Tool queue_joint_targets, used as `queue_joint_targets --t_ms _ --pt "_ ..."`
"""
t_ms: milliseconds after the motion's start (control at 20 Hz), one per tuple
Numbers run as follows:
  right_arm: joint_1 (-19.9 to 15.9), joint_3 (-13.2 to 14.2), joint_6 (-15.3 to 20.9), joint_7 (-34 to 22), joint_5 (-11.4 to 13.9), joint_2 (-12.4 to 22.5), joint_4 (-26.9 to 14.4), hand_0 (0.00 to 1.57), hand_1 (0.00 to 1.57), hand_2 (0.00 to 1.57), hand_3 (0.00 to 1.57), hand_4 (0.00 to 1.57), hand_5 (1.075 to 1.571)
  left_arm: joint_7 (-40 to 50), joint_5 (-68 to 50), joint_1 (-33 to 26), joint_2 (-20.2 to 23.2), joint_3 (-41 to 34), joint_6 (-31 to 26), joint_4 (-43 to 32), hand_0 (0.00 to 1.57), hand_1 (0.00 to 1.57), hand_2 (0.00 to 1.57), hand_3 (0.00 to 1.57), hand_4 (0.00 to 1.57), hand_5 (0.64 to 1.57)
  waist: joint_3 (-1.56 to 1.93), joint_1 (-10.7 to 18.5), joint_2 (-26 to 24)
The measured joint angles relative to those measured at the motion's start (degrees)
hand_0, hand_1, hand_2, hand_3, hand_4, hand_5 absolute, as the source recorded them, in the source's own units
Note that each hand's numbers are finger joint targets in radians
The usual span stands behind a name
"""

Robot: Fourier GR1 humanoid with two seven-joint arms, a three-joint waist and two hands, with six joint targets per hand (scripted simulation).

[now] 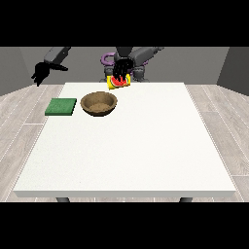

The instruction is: Pick the cup and pour the ball into the bowl, then pick the bowl and place it on the pad

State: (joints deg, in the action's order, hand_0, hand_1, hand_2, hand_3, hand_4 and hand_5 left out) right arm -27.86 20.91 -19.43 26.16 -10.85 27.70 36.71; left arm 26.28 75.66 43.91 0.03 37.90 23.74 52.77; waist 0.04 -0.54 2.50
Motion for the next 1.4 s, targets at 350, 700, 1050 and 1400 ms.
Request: queue_joint_targets --t_ms 350,700,1050,1400 --pt "-0.6 -0.8 0.4 0.1 0.1 -1.5 -0.3 0.00 0.00 0.00 0.16 0.00 1.516 -1.6 4.3 0.7 0.0 4.8 -7.7 -0.3 0.00 0.00 1.57 1.57 1.25 1.395 -0.02 -0.9 -0.1" --pt "-1.1 -0.8 0.8 0.3 0.1 -1.9 -1.6 0.00 0.00 0.00 0.20 0.00 1.515 -4.0 10.1 7.7 0.4 7.4 -18.4 -0.8 1.56 1.56 1.57 1.57 1.20 1.451 0.04 -0.7 -0.8" --pt "-1.6 -0.2 0.5 -0.7 -0.5 -0.7 -2.4 0.00 0.00 0.00 0.26 0.00 1.528 -7.5 14.2 11.3 0.7 6.0 -24.2 1.3 1.50 1.50 1.57 1.57 1.21 1.457 0.00 0.1 -1.4" --pt "-0.8 1.1 0.1 0.6 -1.7 -0.5 -4.2 0.00 0.00 0.00 0.00 0.43 1.555 -7.8 11.3 8.9 0.4 0.7 -22.2 7.6 0.15 0.15 1.57 1.57 1.00 1.545 -0.07 3.9 0.9"
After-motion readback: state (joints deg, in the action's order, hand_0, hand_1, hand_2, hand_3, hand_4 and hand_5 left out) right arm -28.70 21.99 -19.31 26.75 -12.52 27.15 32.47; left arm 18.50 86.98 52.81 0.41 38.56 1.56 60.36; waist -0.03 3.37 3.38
